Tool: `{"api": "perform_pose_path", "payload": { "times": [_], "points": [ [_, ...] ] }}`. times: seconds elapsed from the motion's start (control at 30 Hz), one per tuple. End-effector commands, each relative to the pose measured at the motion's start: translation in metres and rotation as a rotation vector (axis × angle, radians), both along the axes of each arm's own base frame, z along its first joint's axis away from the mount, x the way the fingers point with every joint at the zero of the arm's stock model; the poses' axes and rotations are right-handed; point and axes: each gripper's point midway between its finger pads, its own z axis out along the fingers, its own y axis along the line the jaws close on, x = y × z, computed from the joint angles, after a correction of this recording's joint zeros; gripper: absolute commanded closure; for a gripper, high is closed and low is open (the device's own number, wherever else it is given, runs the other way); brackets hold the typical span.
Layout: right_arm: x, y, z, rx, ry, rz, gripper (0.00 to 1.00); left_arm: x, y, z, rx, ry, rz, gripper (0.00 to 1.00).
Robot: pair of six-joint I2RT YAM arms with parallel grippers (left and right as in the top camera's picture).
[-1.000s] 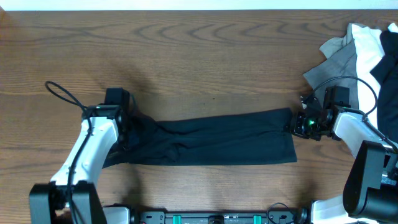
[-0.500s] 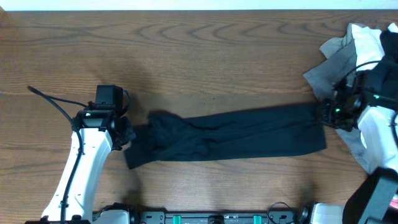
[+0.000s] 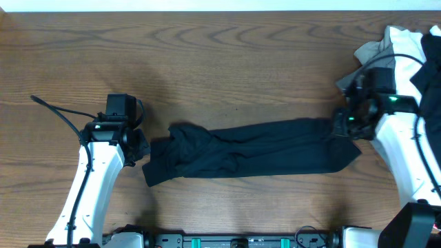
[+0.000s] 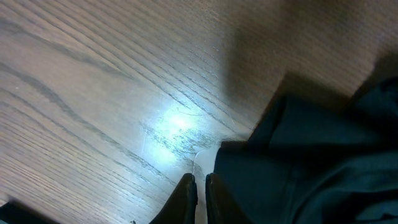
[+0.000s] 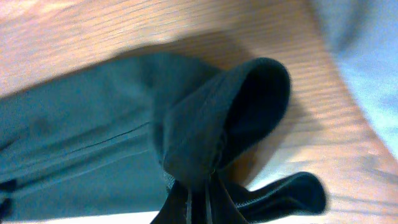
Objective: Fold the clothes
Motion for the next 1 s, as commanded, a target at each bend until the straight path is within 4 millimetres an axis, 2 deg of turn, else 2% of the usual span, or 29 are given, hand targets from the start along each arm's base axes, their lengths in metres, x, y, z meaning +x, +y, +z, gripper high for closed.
{"api": "perform_pose_path", "payload": {
  "times": [0.0, 0.2, 0.23, 0.33, 0.83, 0.97],
  "points": [
    [0.004, 0.030, 0.012, 0.012, -0.030, 0.022, 0.99, 0.005, -0.005, 0.006, -0.035, -0.023, 0.003, 0.91],
    [-0.002, 0.077, 0.012, 0.034, -0.024, 0.094, 0.99, 0.005, -0.007, 0.005, -0.048, -0.023, 0.001, 0.91],
    [-0.004, 0.091, 0.011, 0.040, -0.023, 0.115, 0.99, 0.005, -0.007, 0.005, -0.048, -0.022, 0.001, 0.91],
    [-0.007, 0.109, 0.007, 0.048, -0.017, 0.141, 0.99, 0.004, -0.007, 0.005, -0.048, -0.022, 0.001, 0.91],
    [-0.015, 0.185, -0.025, 0.082, 0.020, 0.229, 0.99, 0.003, -0.007, 0.004, -0.047, -0.017, -0.003, 0.91],
    [-0.017, 0.201, -0.030, 0.088, 0.012, 0.272, 0.92, 0.003, -0.007, 0.004, -0.047, -0.016, -0.003, 0.90]
  ]
}}
